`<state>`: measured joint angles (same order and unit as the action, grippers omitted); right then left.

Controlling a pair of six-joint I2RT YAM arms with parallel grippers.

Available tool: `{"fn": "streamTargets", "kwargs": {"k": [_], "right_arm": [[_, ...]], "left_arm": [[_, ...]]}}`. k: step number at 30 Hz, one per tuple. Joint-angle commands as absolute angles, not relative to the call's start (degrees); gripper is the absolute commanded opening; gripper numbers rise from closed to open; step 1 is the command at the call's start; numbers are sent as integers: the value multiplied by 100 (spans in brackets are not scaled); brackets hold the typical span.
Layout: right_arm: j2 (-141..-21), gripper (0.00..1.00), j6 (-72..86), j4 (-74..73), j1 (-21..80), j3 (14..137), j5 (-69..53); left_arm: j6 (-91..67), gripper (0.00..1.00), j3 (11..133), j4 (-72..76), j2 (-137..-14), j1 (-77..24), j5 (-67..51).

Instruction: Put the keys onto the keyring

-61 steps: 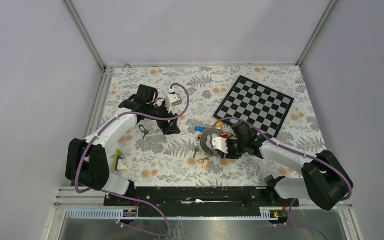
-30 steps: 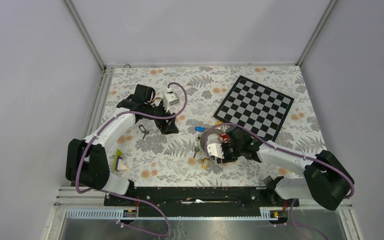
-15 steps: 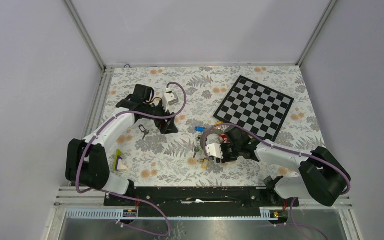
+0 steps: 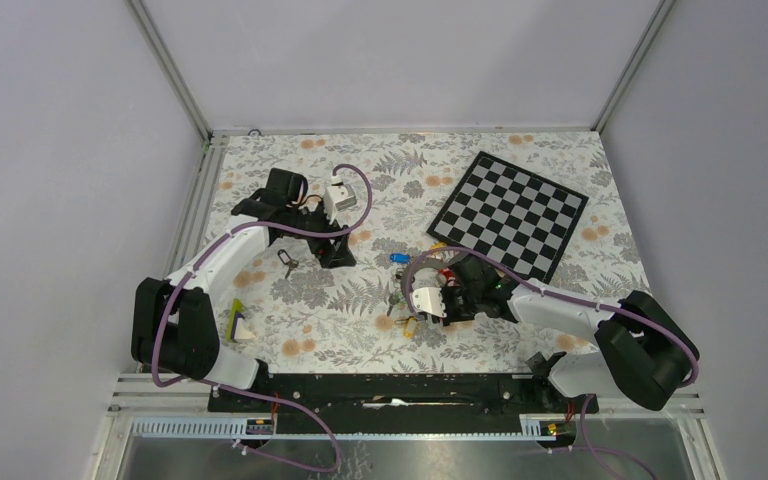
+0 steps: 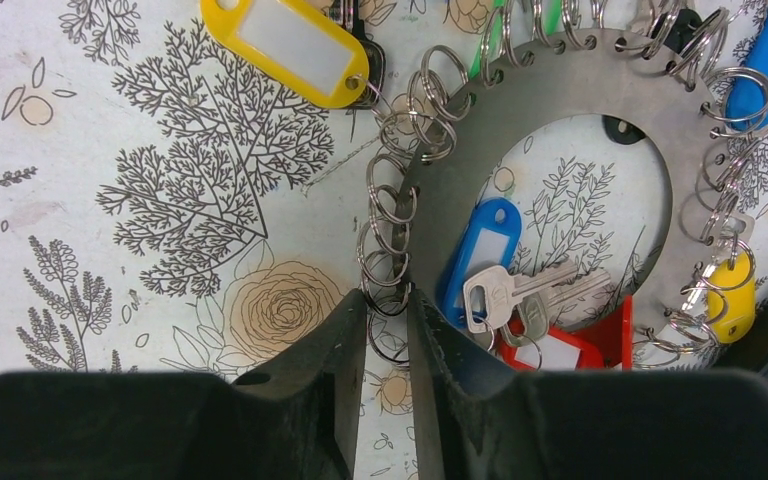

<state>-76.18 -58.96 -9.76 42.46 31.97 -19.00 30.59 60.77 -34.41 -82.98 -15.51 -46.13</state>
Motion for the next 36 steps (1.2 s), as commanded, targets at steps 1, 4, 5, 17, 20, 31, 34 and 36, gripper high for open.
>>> {"fn": "streamTargets", "kwargs": {"k": [1,4,5,17,20,31,34,36], "right_arm": [[-7643,26,-5979,-899,4304,3249,-1868],[-7630,23,-5981,-904,4306,3235,-1870],[-7621,22,-5992,-902,4307,3240,-1872],[-7428,12,-5924,-936,4300,3273,-1944],[-7361,9,-5862,-1116,4306,3430,-1993],[-6829,1,-4866,-2206,4306,4874,-2525],[-6837,0,-4422,-2263,4305,5258,-2882],[-6918,0,-4097,-2265,4301,5522,-2988]], "left_arm": [[3184,81,6185,-3450,-8147,-1512,-4868],[3210,81,6231,-3527,-8184,-1510,-4883],[3216,81,6231,-3532,-8183,-1511,-4880],[3181,81,6347,-3529,-8282,-1506,-4890],[3161,81,6403,-3532,-8320,-1505,-4895],[2666,81,6915,-3603,-8467,-1652,-5337],[2547,80,7084,-3604,-8490,-1880,-5543],[2547,79,7184,-3603,-8470,-2055,-5786]]}}
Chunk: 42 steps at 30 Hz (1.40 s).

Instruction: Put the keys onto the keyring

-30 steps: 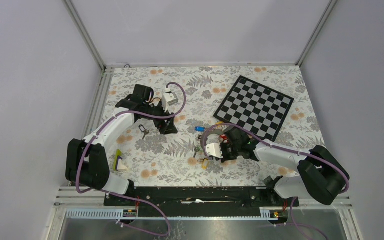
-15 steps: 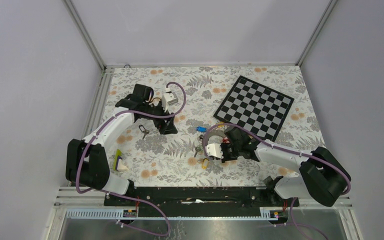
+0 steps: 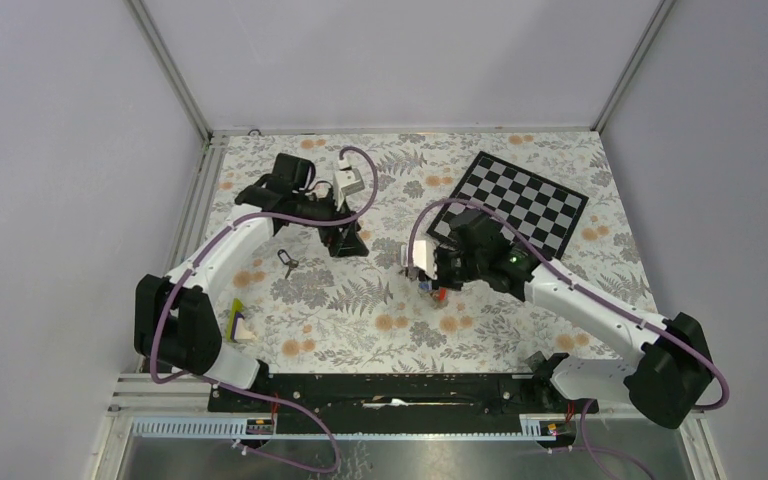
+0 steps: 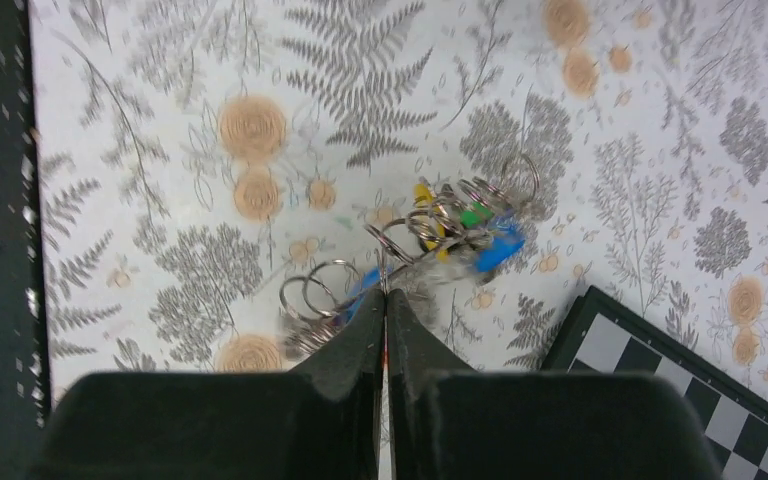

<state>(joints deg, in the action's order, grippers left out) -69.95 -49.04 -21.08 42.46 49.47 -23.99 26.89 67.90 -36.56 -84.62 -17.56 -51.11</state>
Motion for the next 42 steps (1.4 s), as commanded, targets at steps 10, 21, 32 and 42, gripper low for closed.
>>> {"fn": "streamTargets", "kwargs": {"k": [10,21,32,42], "right_arm": [[-7178,0,-2879,-1949,4270,6321,-3540],[-7296,0,-2257,-1617,3900,6504,-4314],[-7175,0,-1973,-1363,3687,6355,-4551],[-7160,0,-1950,-1301,3660,6267,-4571]], "left_arm": [[2225,73,7100,-2724,-7927,-2703,-6595],[2742,59,6574,-2034,-7611,-2922,-6502],[2997,44,6438,-2045,-7624,-3268,-6243],[3020,22,6473,-2068,-7697,-3366,-6001]]}}
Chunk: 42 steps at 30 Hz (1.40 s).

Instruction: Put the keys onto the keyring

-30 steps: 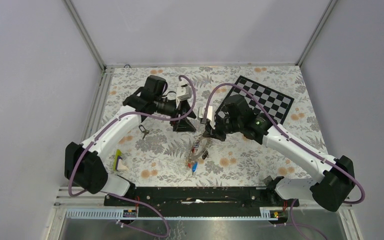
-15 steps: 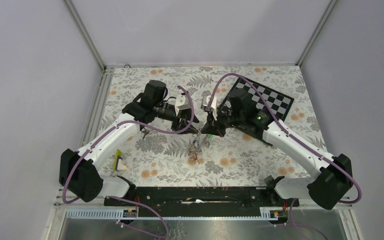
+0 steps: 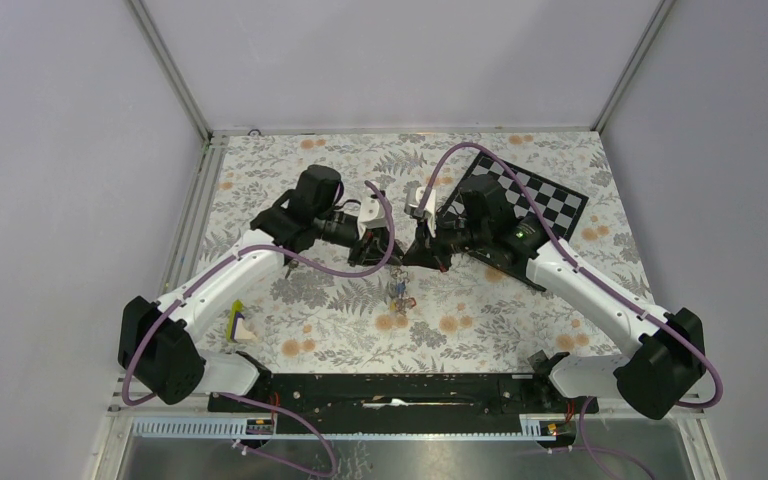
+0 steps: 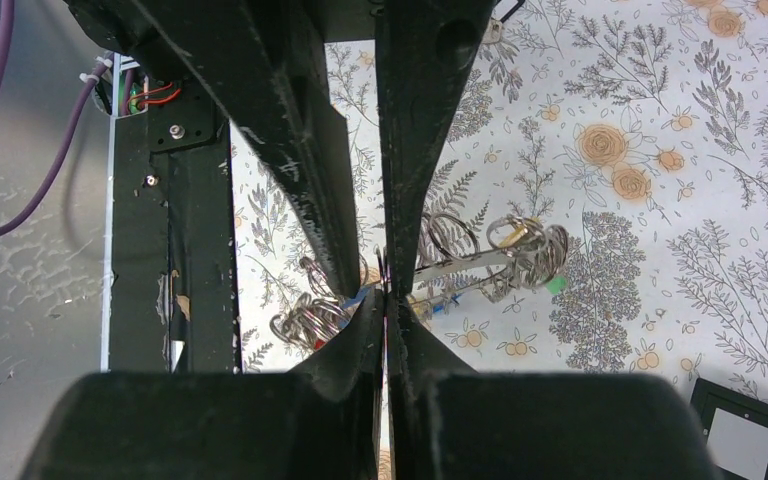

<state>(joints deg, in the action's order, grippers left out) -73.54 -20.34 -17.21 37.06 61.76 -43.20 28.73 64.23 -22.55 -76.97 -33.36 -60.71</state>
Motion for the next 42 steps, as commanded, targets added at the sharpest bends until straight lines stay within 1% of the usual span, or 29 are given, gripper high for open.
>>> {"fn": "streamTargets", "kwargs": {"k": [1,2,6,11,14,19,20,22,25,29,33,40,42], "right_arm": [[-7163,0,-1955,-1303,3653,6259,-4564],[-7170,0,-1960,-1305,3652,6258,-4557],[-7183,0,-1951,-1305,3647,6266,-4562],[-7182,0,-1959,-1304,3630,6257,-4549],[-7185,0,-1952,-1303,3625,6258,-4556],[-7178,0,-1942,-1306,3619,6293,-4554],[-7158,2,-1942,-1309,3603,6286,-4541],[-7068,12,-1934,-1301,3543,6245,-4503],[-6889,26,-1957,-1278,3387,6139,-4544],[-6651,33,-1837,-1088,3176,5974,-4782],[-6517,34,-1816,-1090,3071,5959,-5025],[-6584,34,-1776,-1089,3041,5946,-5349],[-6566,34,-1789,-1088,3041,5910,-5321]], "left_arm": [[3061,19,6486,-2125,-7711,-3365,-5995],[3091,16,6496,-2171,-7720,-3366,-5974],[3197,13,6535,-2360,-7753,-3366,-5913],[3188,7,6551,-2429,-7786,-3366,-5843],[3148,0,6574,-2456,-7825,-3366,-5823],[3045,0,6647,-2470,-7878,-3354,-5798],[3029,0,6665,-2455,-7869,-3349,-5838],[2905,0,6607,-2246,-7783,-3306,-5997],[2223,0,6295,-1381,-7541,-3098,-6507],[1139,0,6072,-332,-7549,-2997,-6991],[-271,0,5683,1146,-7563,-2997,-7128],[-3190,0,4744,5038,-7679,-2967,-7011],[-3650,0,4617,5638,-7722,-2953,-6963]]}}
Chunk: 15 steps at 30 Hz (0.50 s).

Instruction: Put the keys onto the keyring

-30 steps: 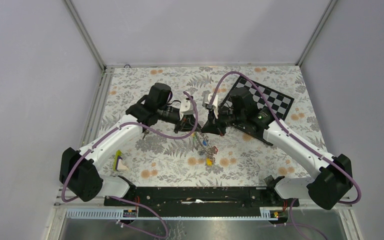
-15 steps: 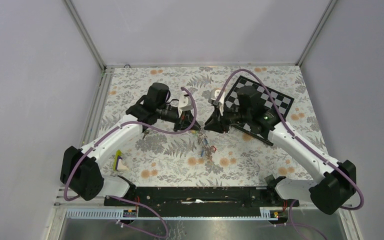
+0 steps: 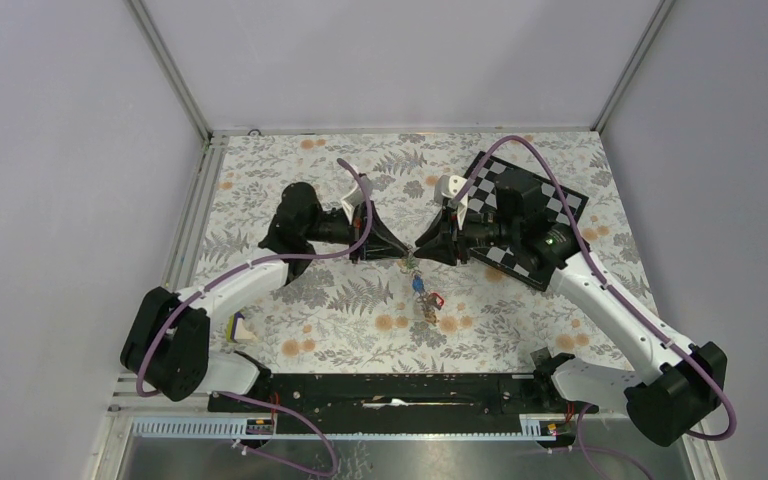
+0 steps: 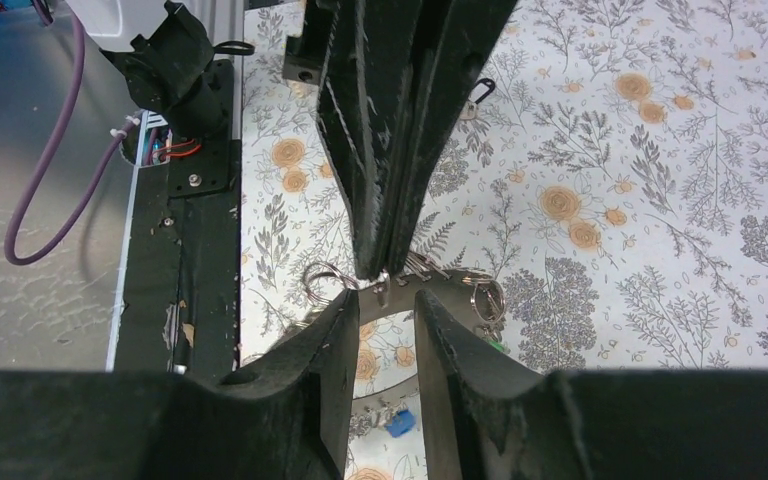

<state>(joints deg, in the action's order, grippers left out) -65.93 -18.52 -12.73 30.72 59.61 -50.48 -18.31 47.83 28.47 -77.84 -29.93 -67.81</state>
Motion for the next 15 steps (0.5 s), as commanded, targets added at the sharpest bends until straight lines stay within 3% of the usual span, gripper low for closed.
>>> {"fn": "streamTargets", "kwargs": {"k": [1,15], "right_arm": [[-6545,34,-1799,-1085,3036,5901,-5311],[-6677,33,-1443,-765,3043,5857,-5741]], "left_arm": [[-3716,0,4603,5710,-7725,-2949,-6961],[-3871,0,4395,5963,-7763,-2949,-6796]]}}
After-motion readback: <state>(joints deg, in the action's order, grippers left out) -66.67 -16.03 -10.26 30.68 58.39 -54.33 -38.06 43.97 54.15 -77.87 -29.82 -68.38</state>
